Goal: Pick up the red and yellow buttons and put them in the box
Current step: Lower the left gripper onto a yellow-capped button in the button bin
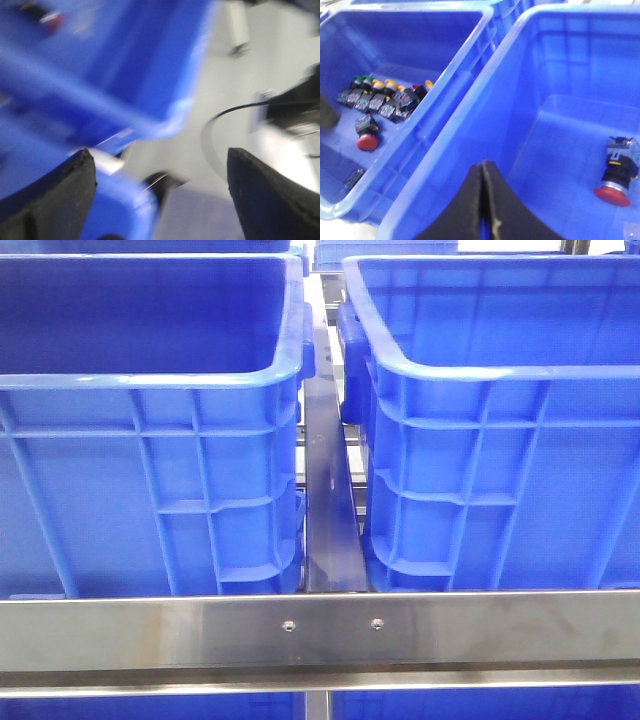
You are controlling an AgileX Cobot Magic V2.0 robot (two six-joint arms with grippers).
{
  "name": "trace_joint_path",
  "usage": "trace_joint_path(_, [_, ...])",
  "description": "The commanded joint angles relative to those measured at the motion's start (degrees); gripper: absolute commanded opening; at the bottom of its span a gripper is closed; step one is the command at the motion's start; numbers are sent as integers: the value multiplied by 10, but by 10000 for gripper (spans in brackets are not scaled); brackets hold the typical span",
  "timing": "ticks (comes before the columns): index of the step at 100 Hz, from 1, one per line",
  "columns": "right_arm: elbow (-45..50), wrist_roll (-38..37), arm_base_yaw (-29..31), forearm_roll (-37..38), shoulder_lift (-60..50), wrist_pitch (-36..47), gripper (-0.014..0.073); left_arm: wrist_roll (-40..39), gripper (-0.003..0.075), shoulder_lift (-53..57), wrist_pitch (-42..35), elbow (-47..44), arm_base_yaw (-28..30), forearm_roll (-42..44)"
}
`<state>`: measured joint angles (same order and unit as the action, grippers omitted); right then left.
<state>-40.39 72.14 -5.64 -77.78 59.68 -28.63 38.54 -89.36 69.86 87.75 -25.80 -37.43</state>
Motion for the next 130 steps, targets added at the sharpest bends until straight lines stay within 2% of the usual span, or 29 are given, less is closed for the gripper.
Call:
trace_joint_path(1, [-12,5,4,-17,-12,-9,-69,-79,510,25,-14,40,-5,98])
trace_joint_path(13, [-12,5,4,-17,-12,-9,-69,-183,510,24,-20,44,-5,259])
trace_joint_path(27, [-12,5,4,-17,-12,-8,-69,-305,510,11,-23,44,-5,392])
trace_joint_path(44, [-12,5,4,-17,-12,-6,-69,-385,510,-18,-44,45,-5,507])
trace_joint_path(55, [-12,5,4,-17,-12,-4,-69,-408,510,-44,-51,46,-5,572])
trace_joint_path(130, [-12,5,4,-17,-12,-1,-69,-410,510,-178,-152,47,-5,666])
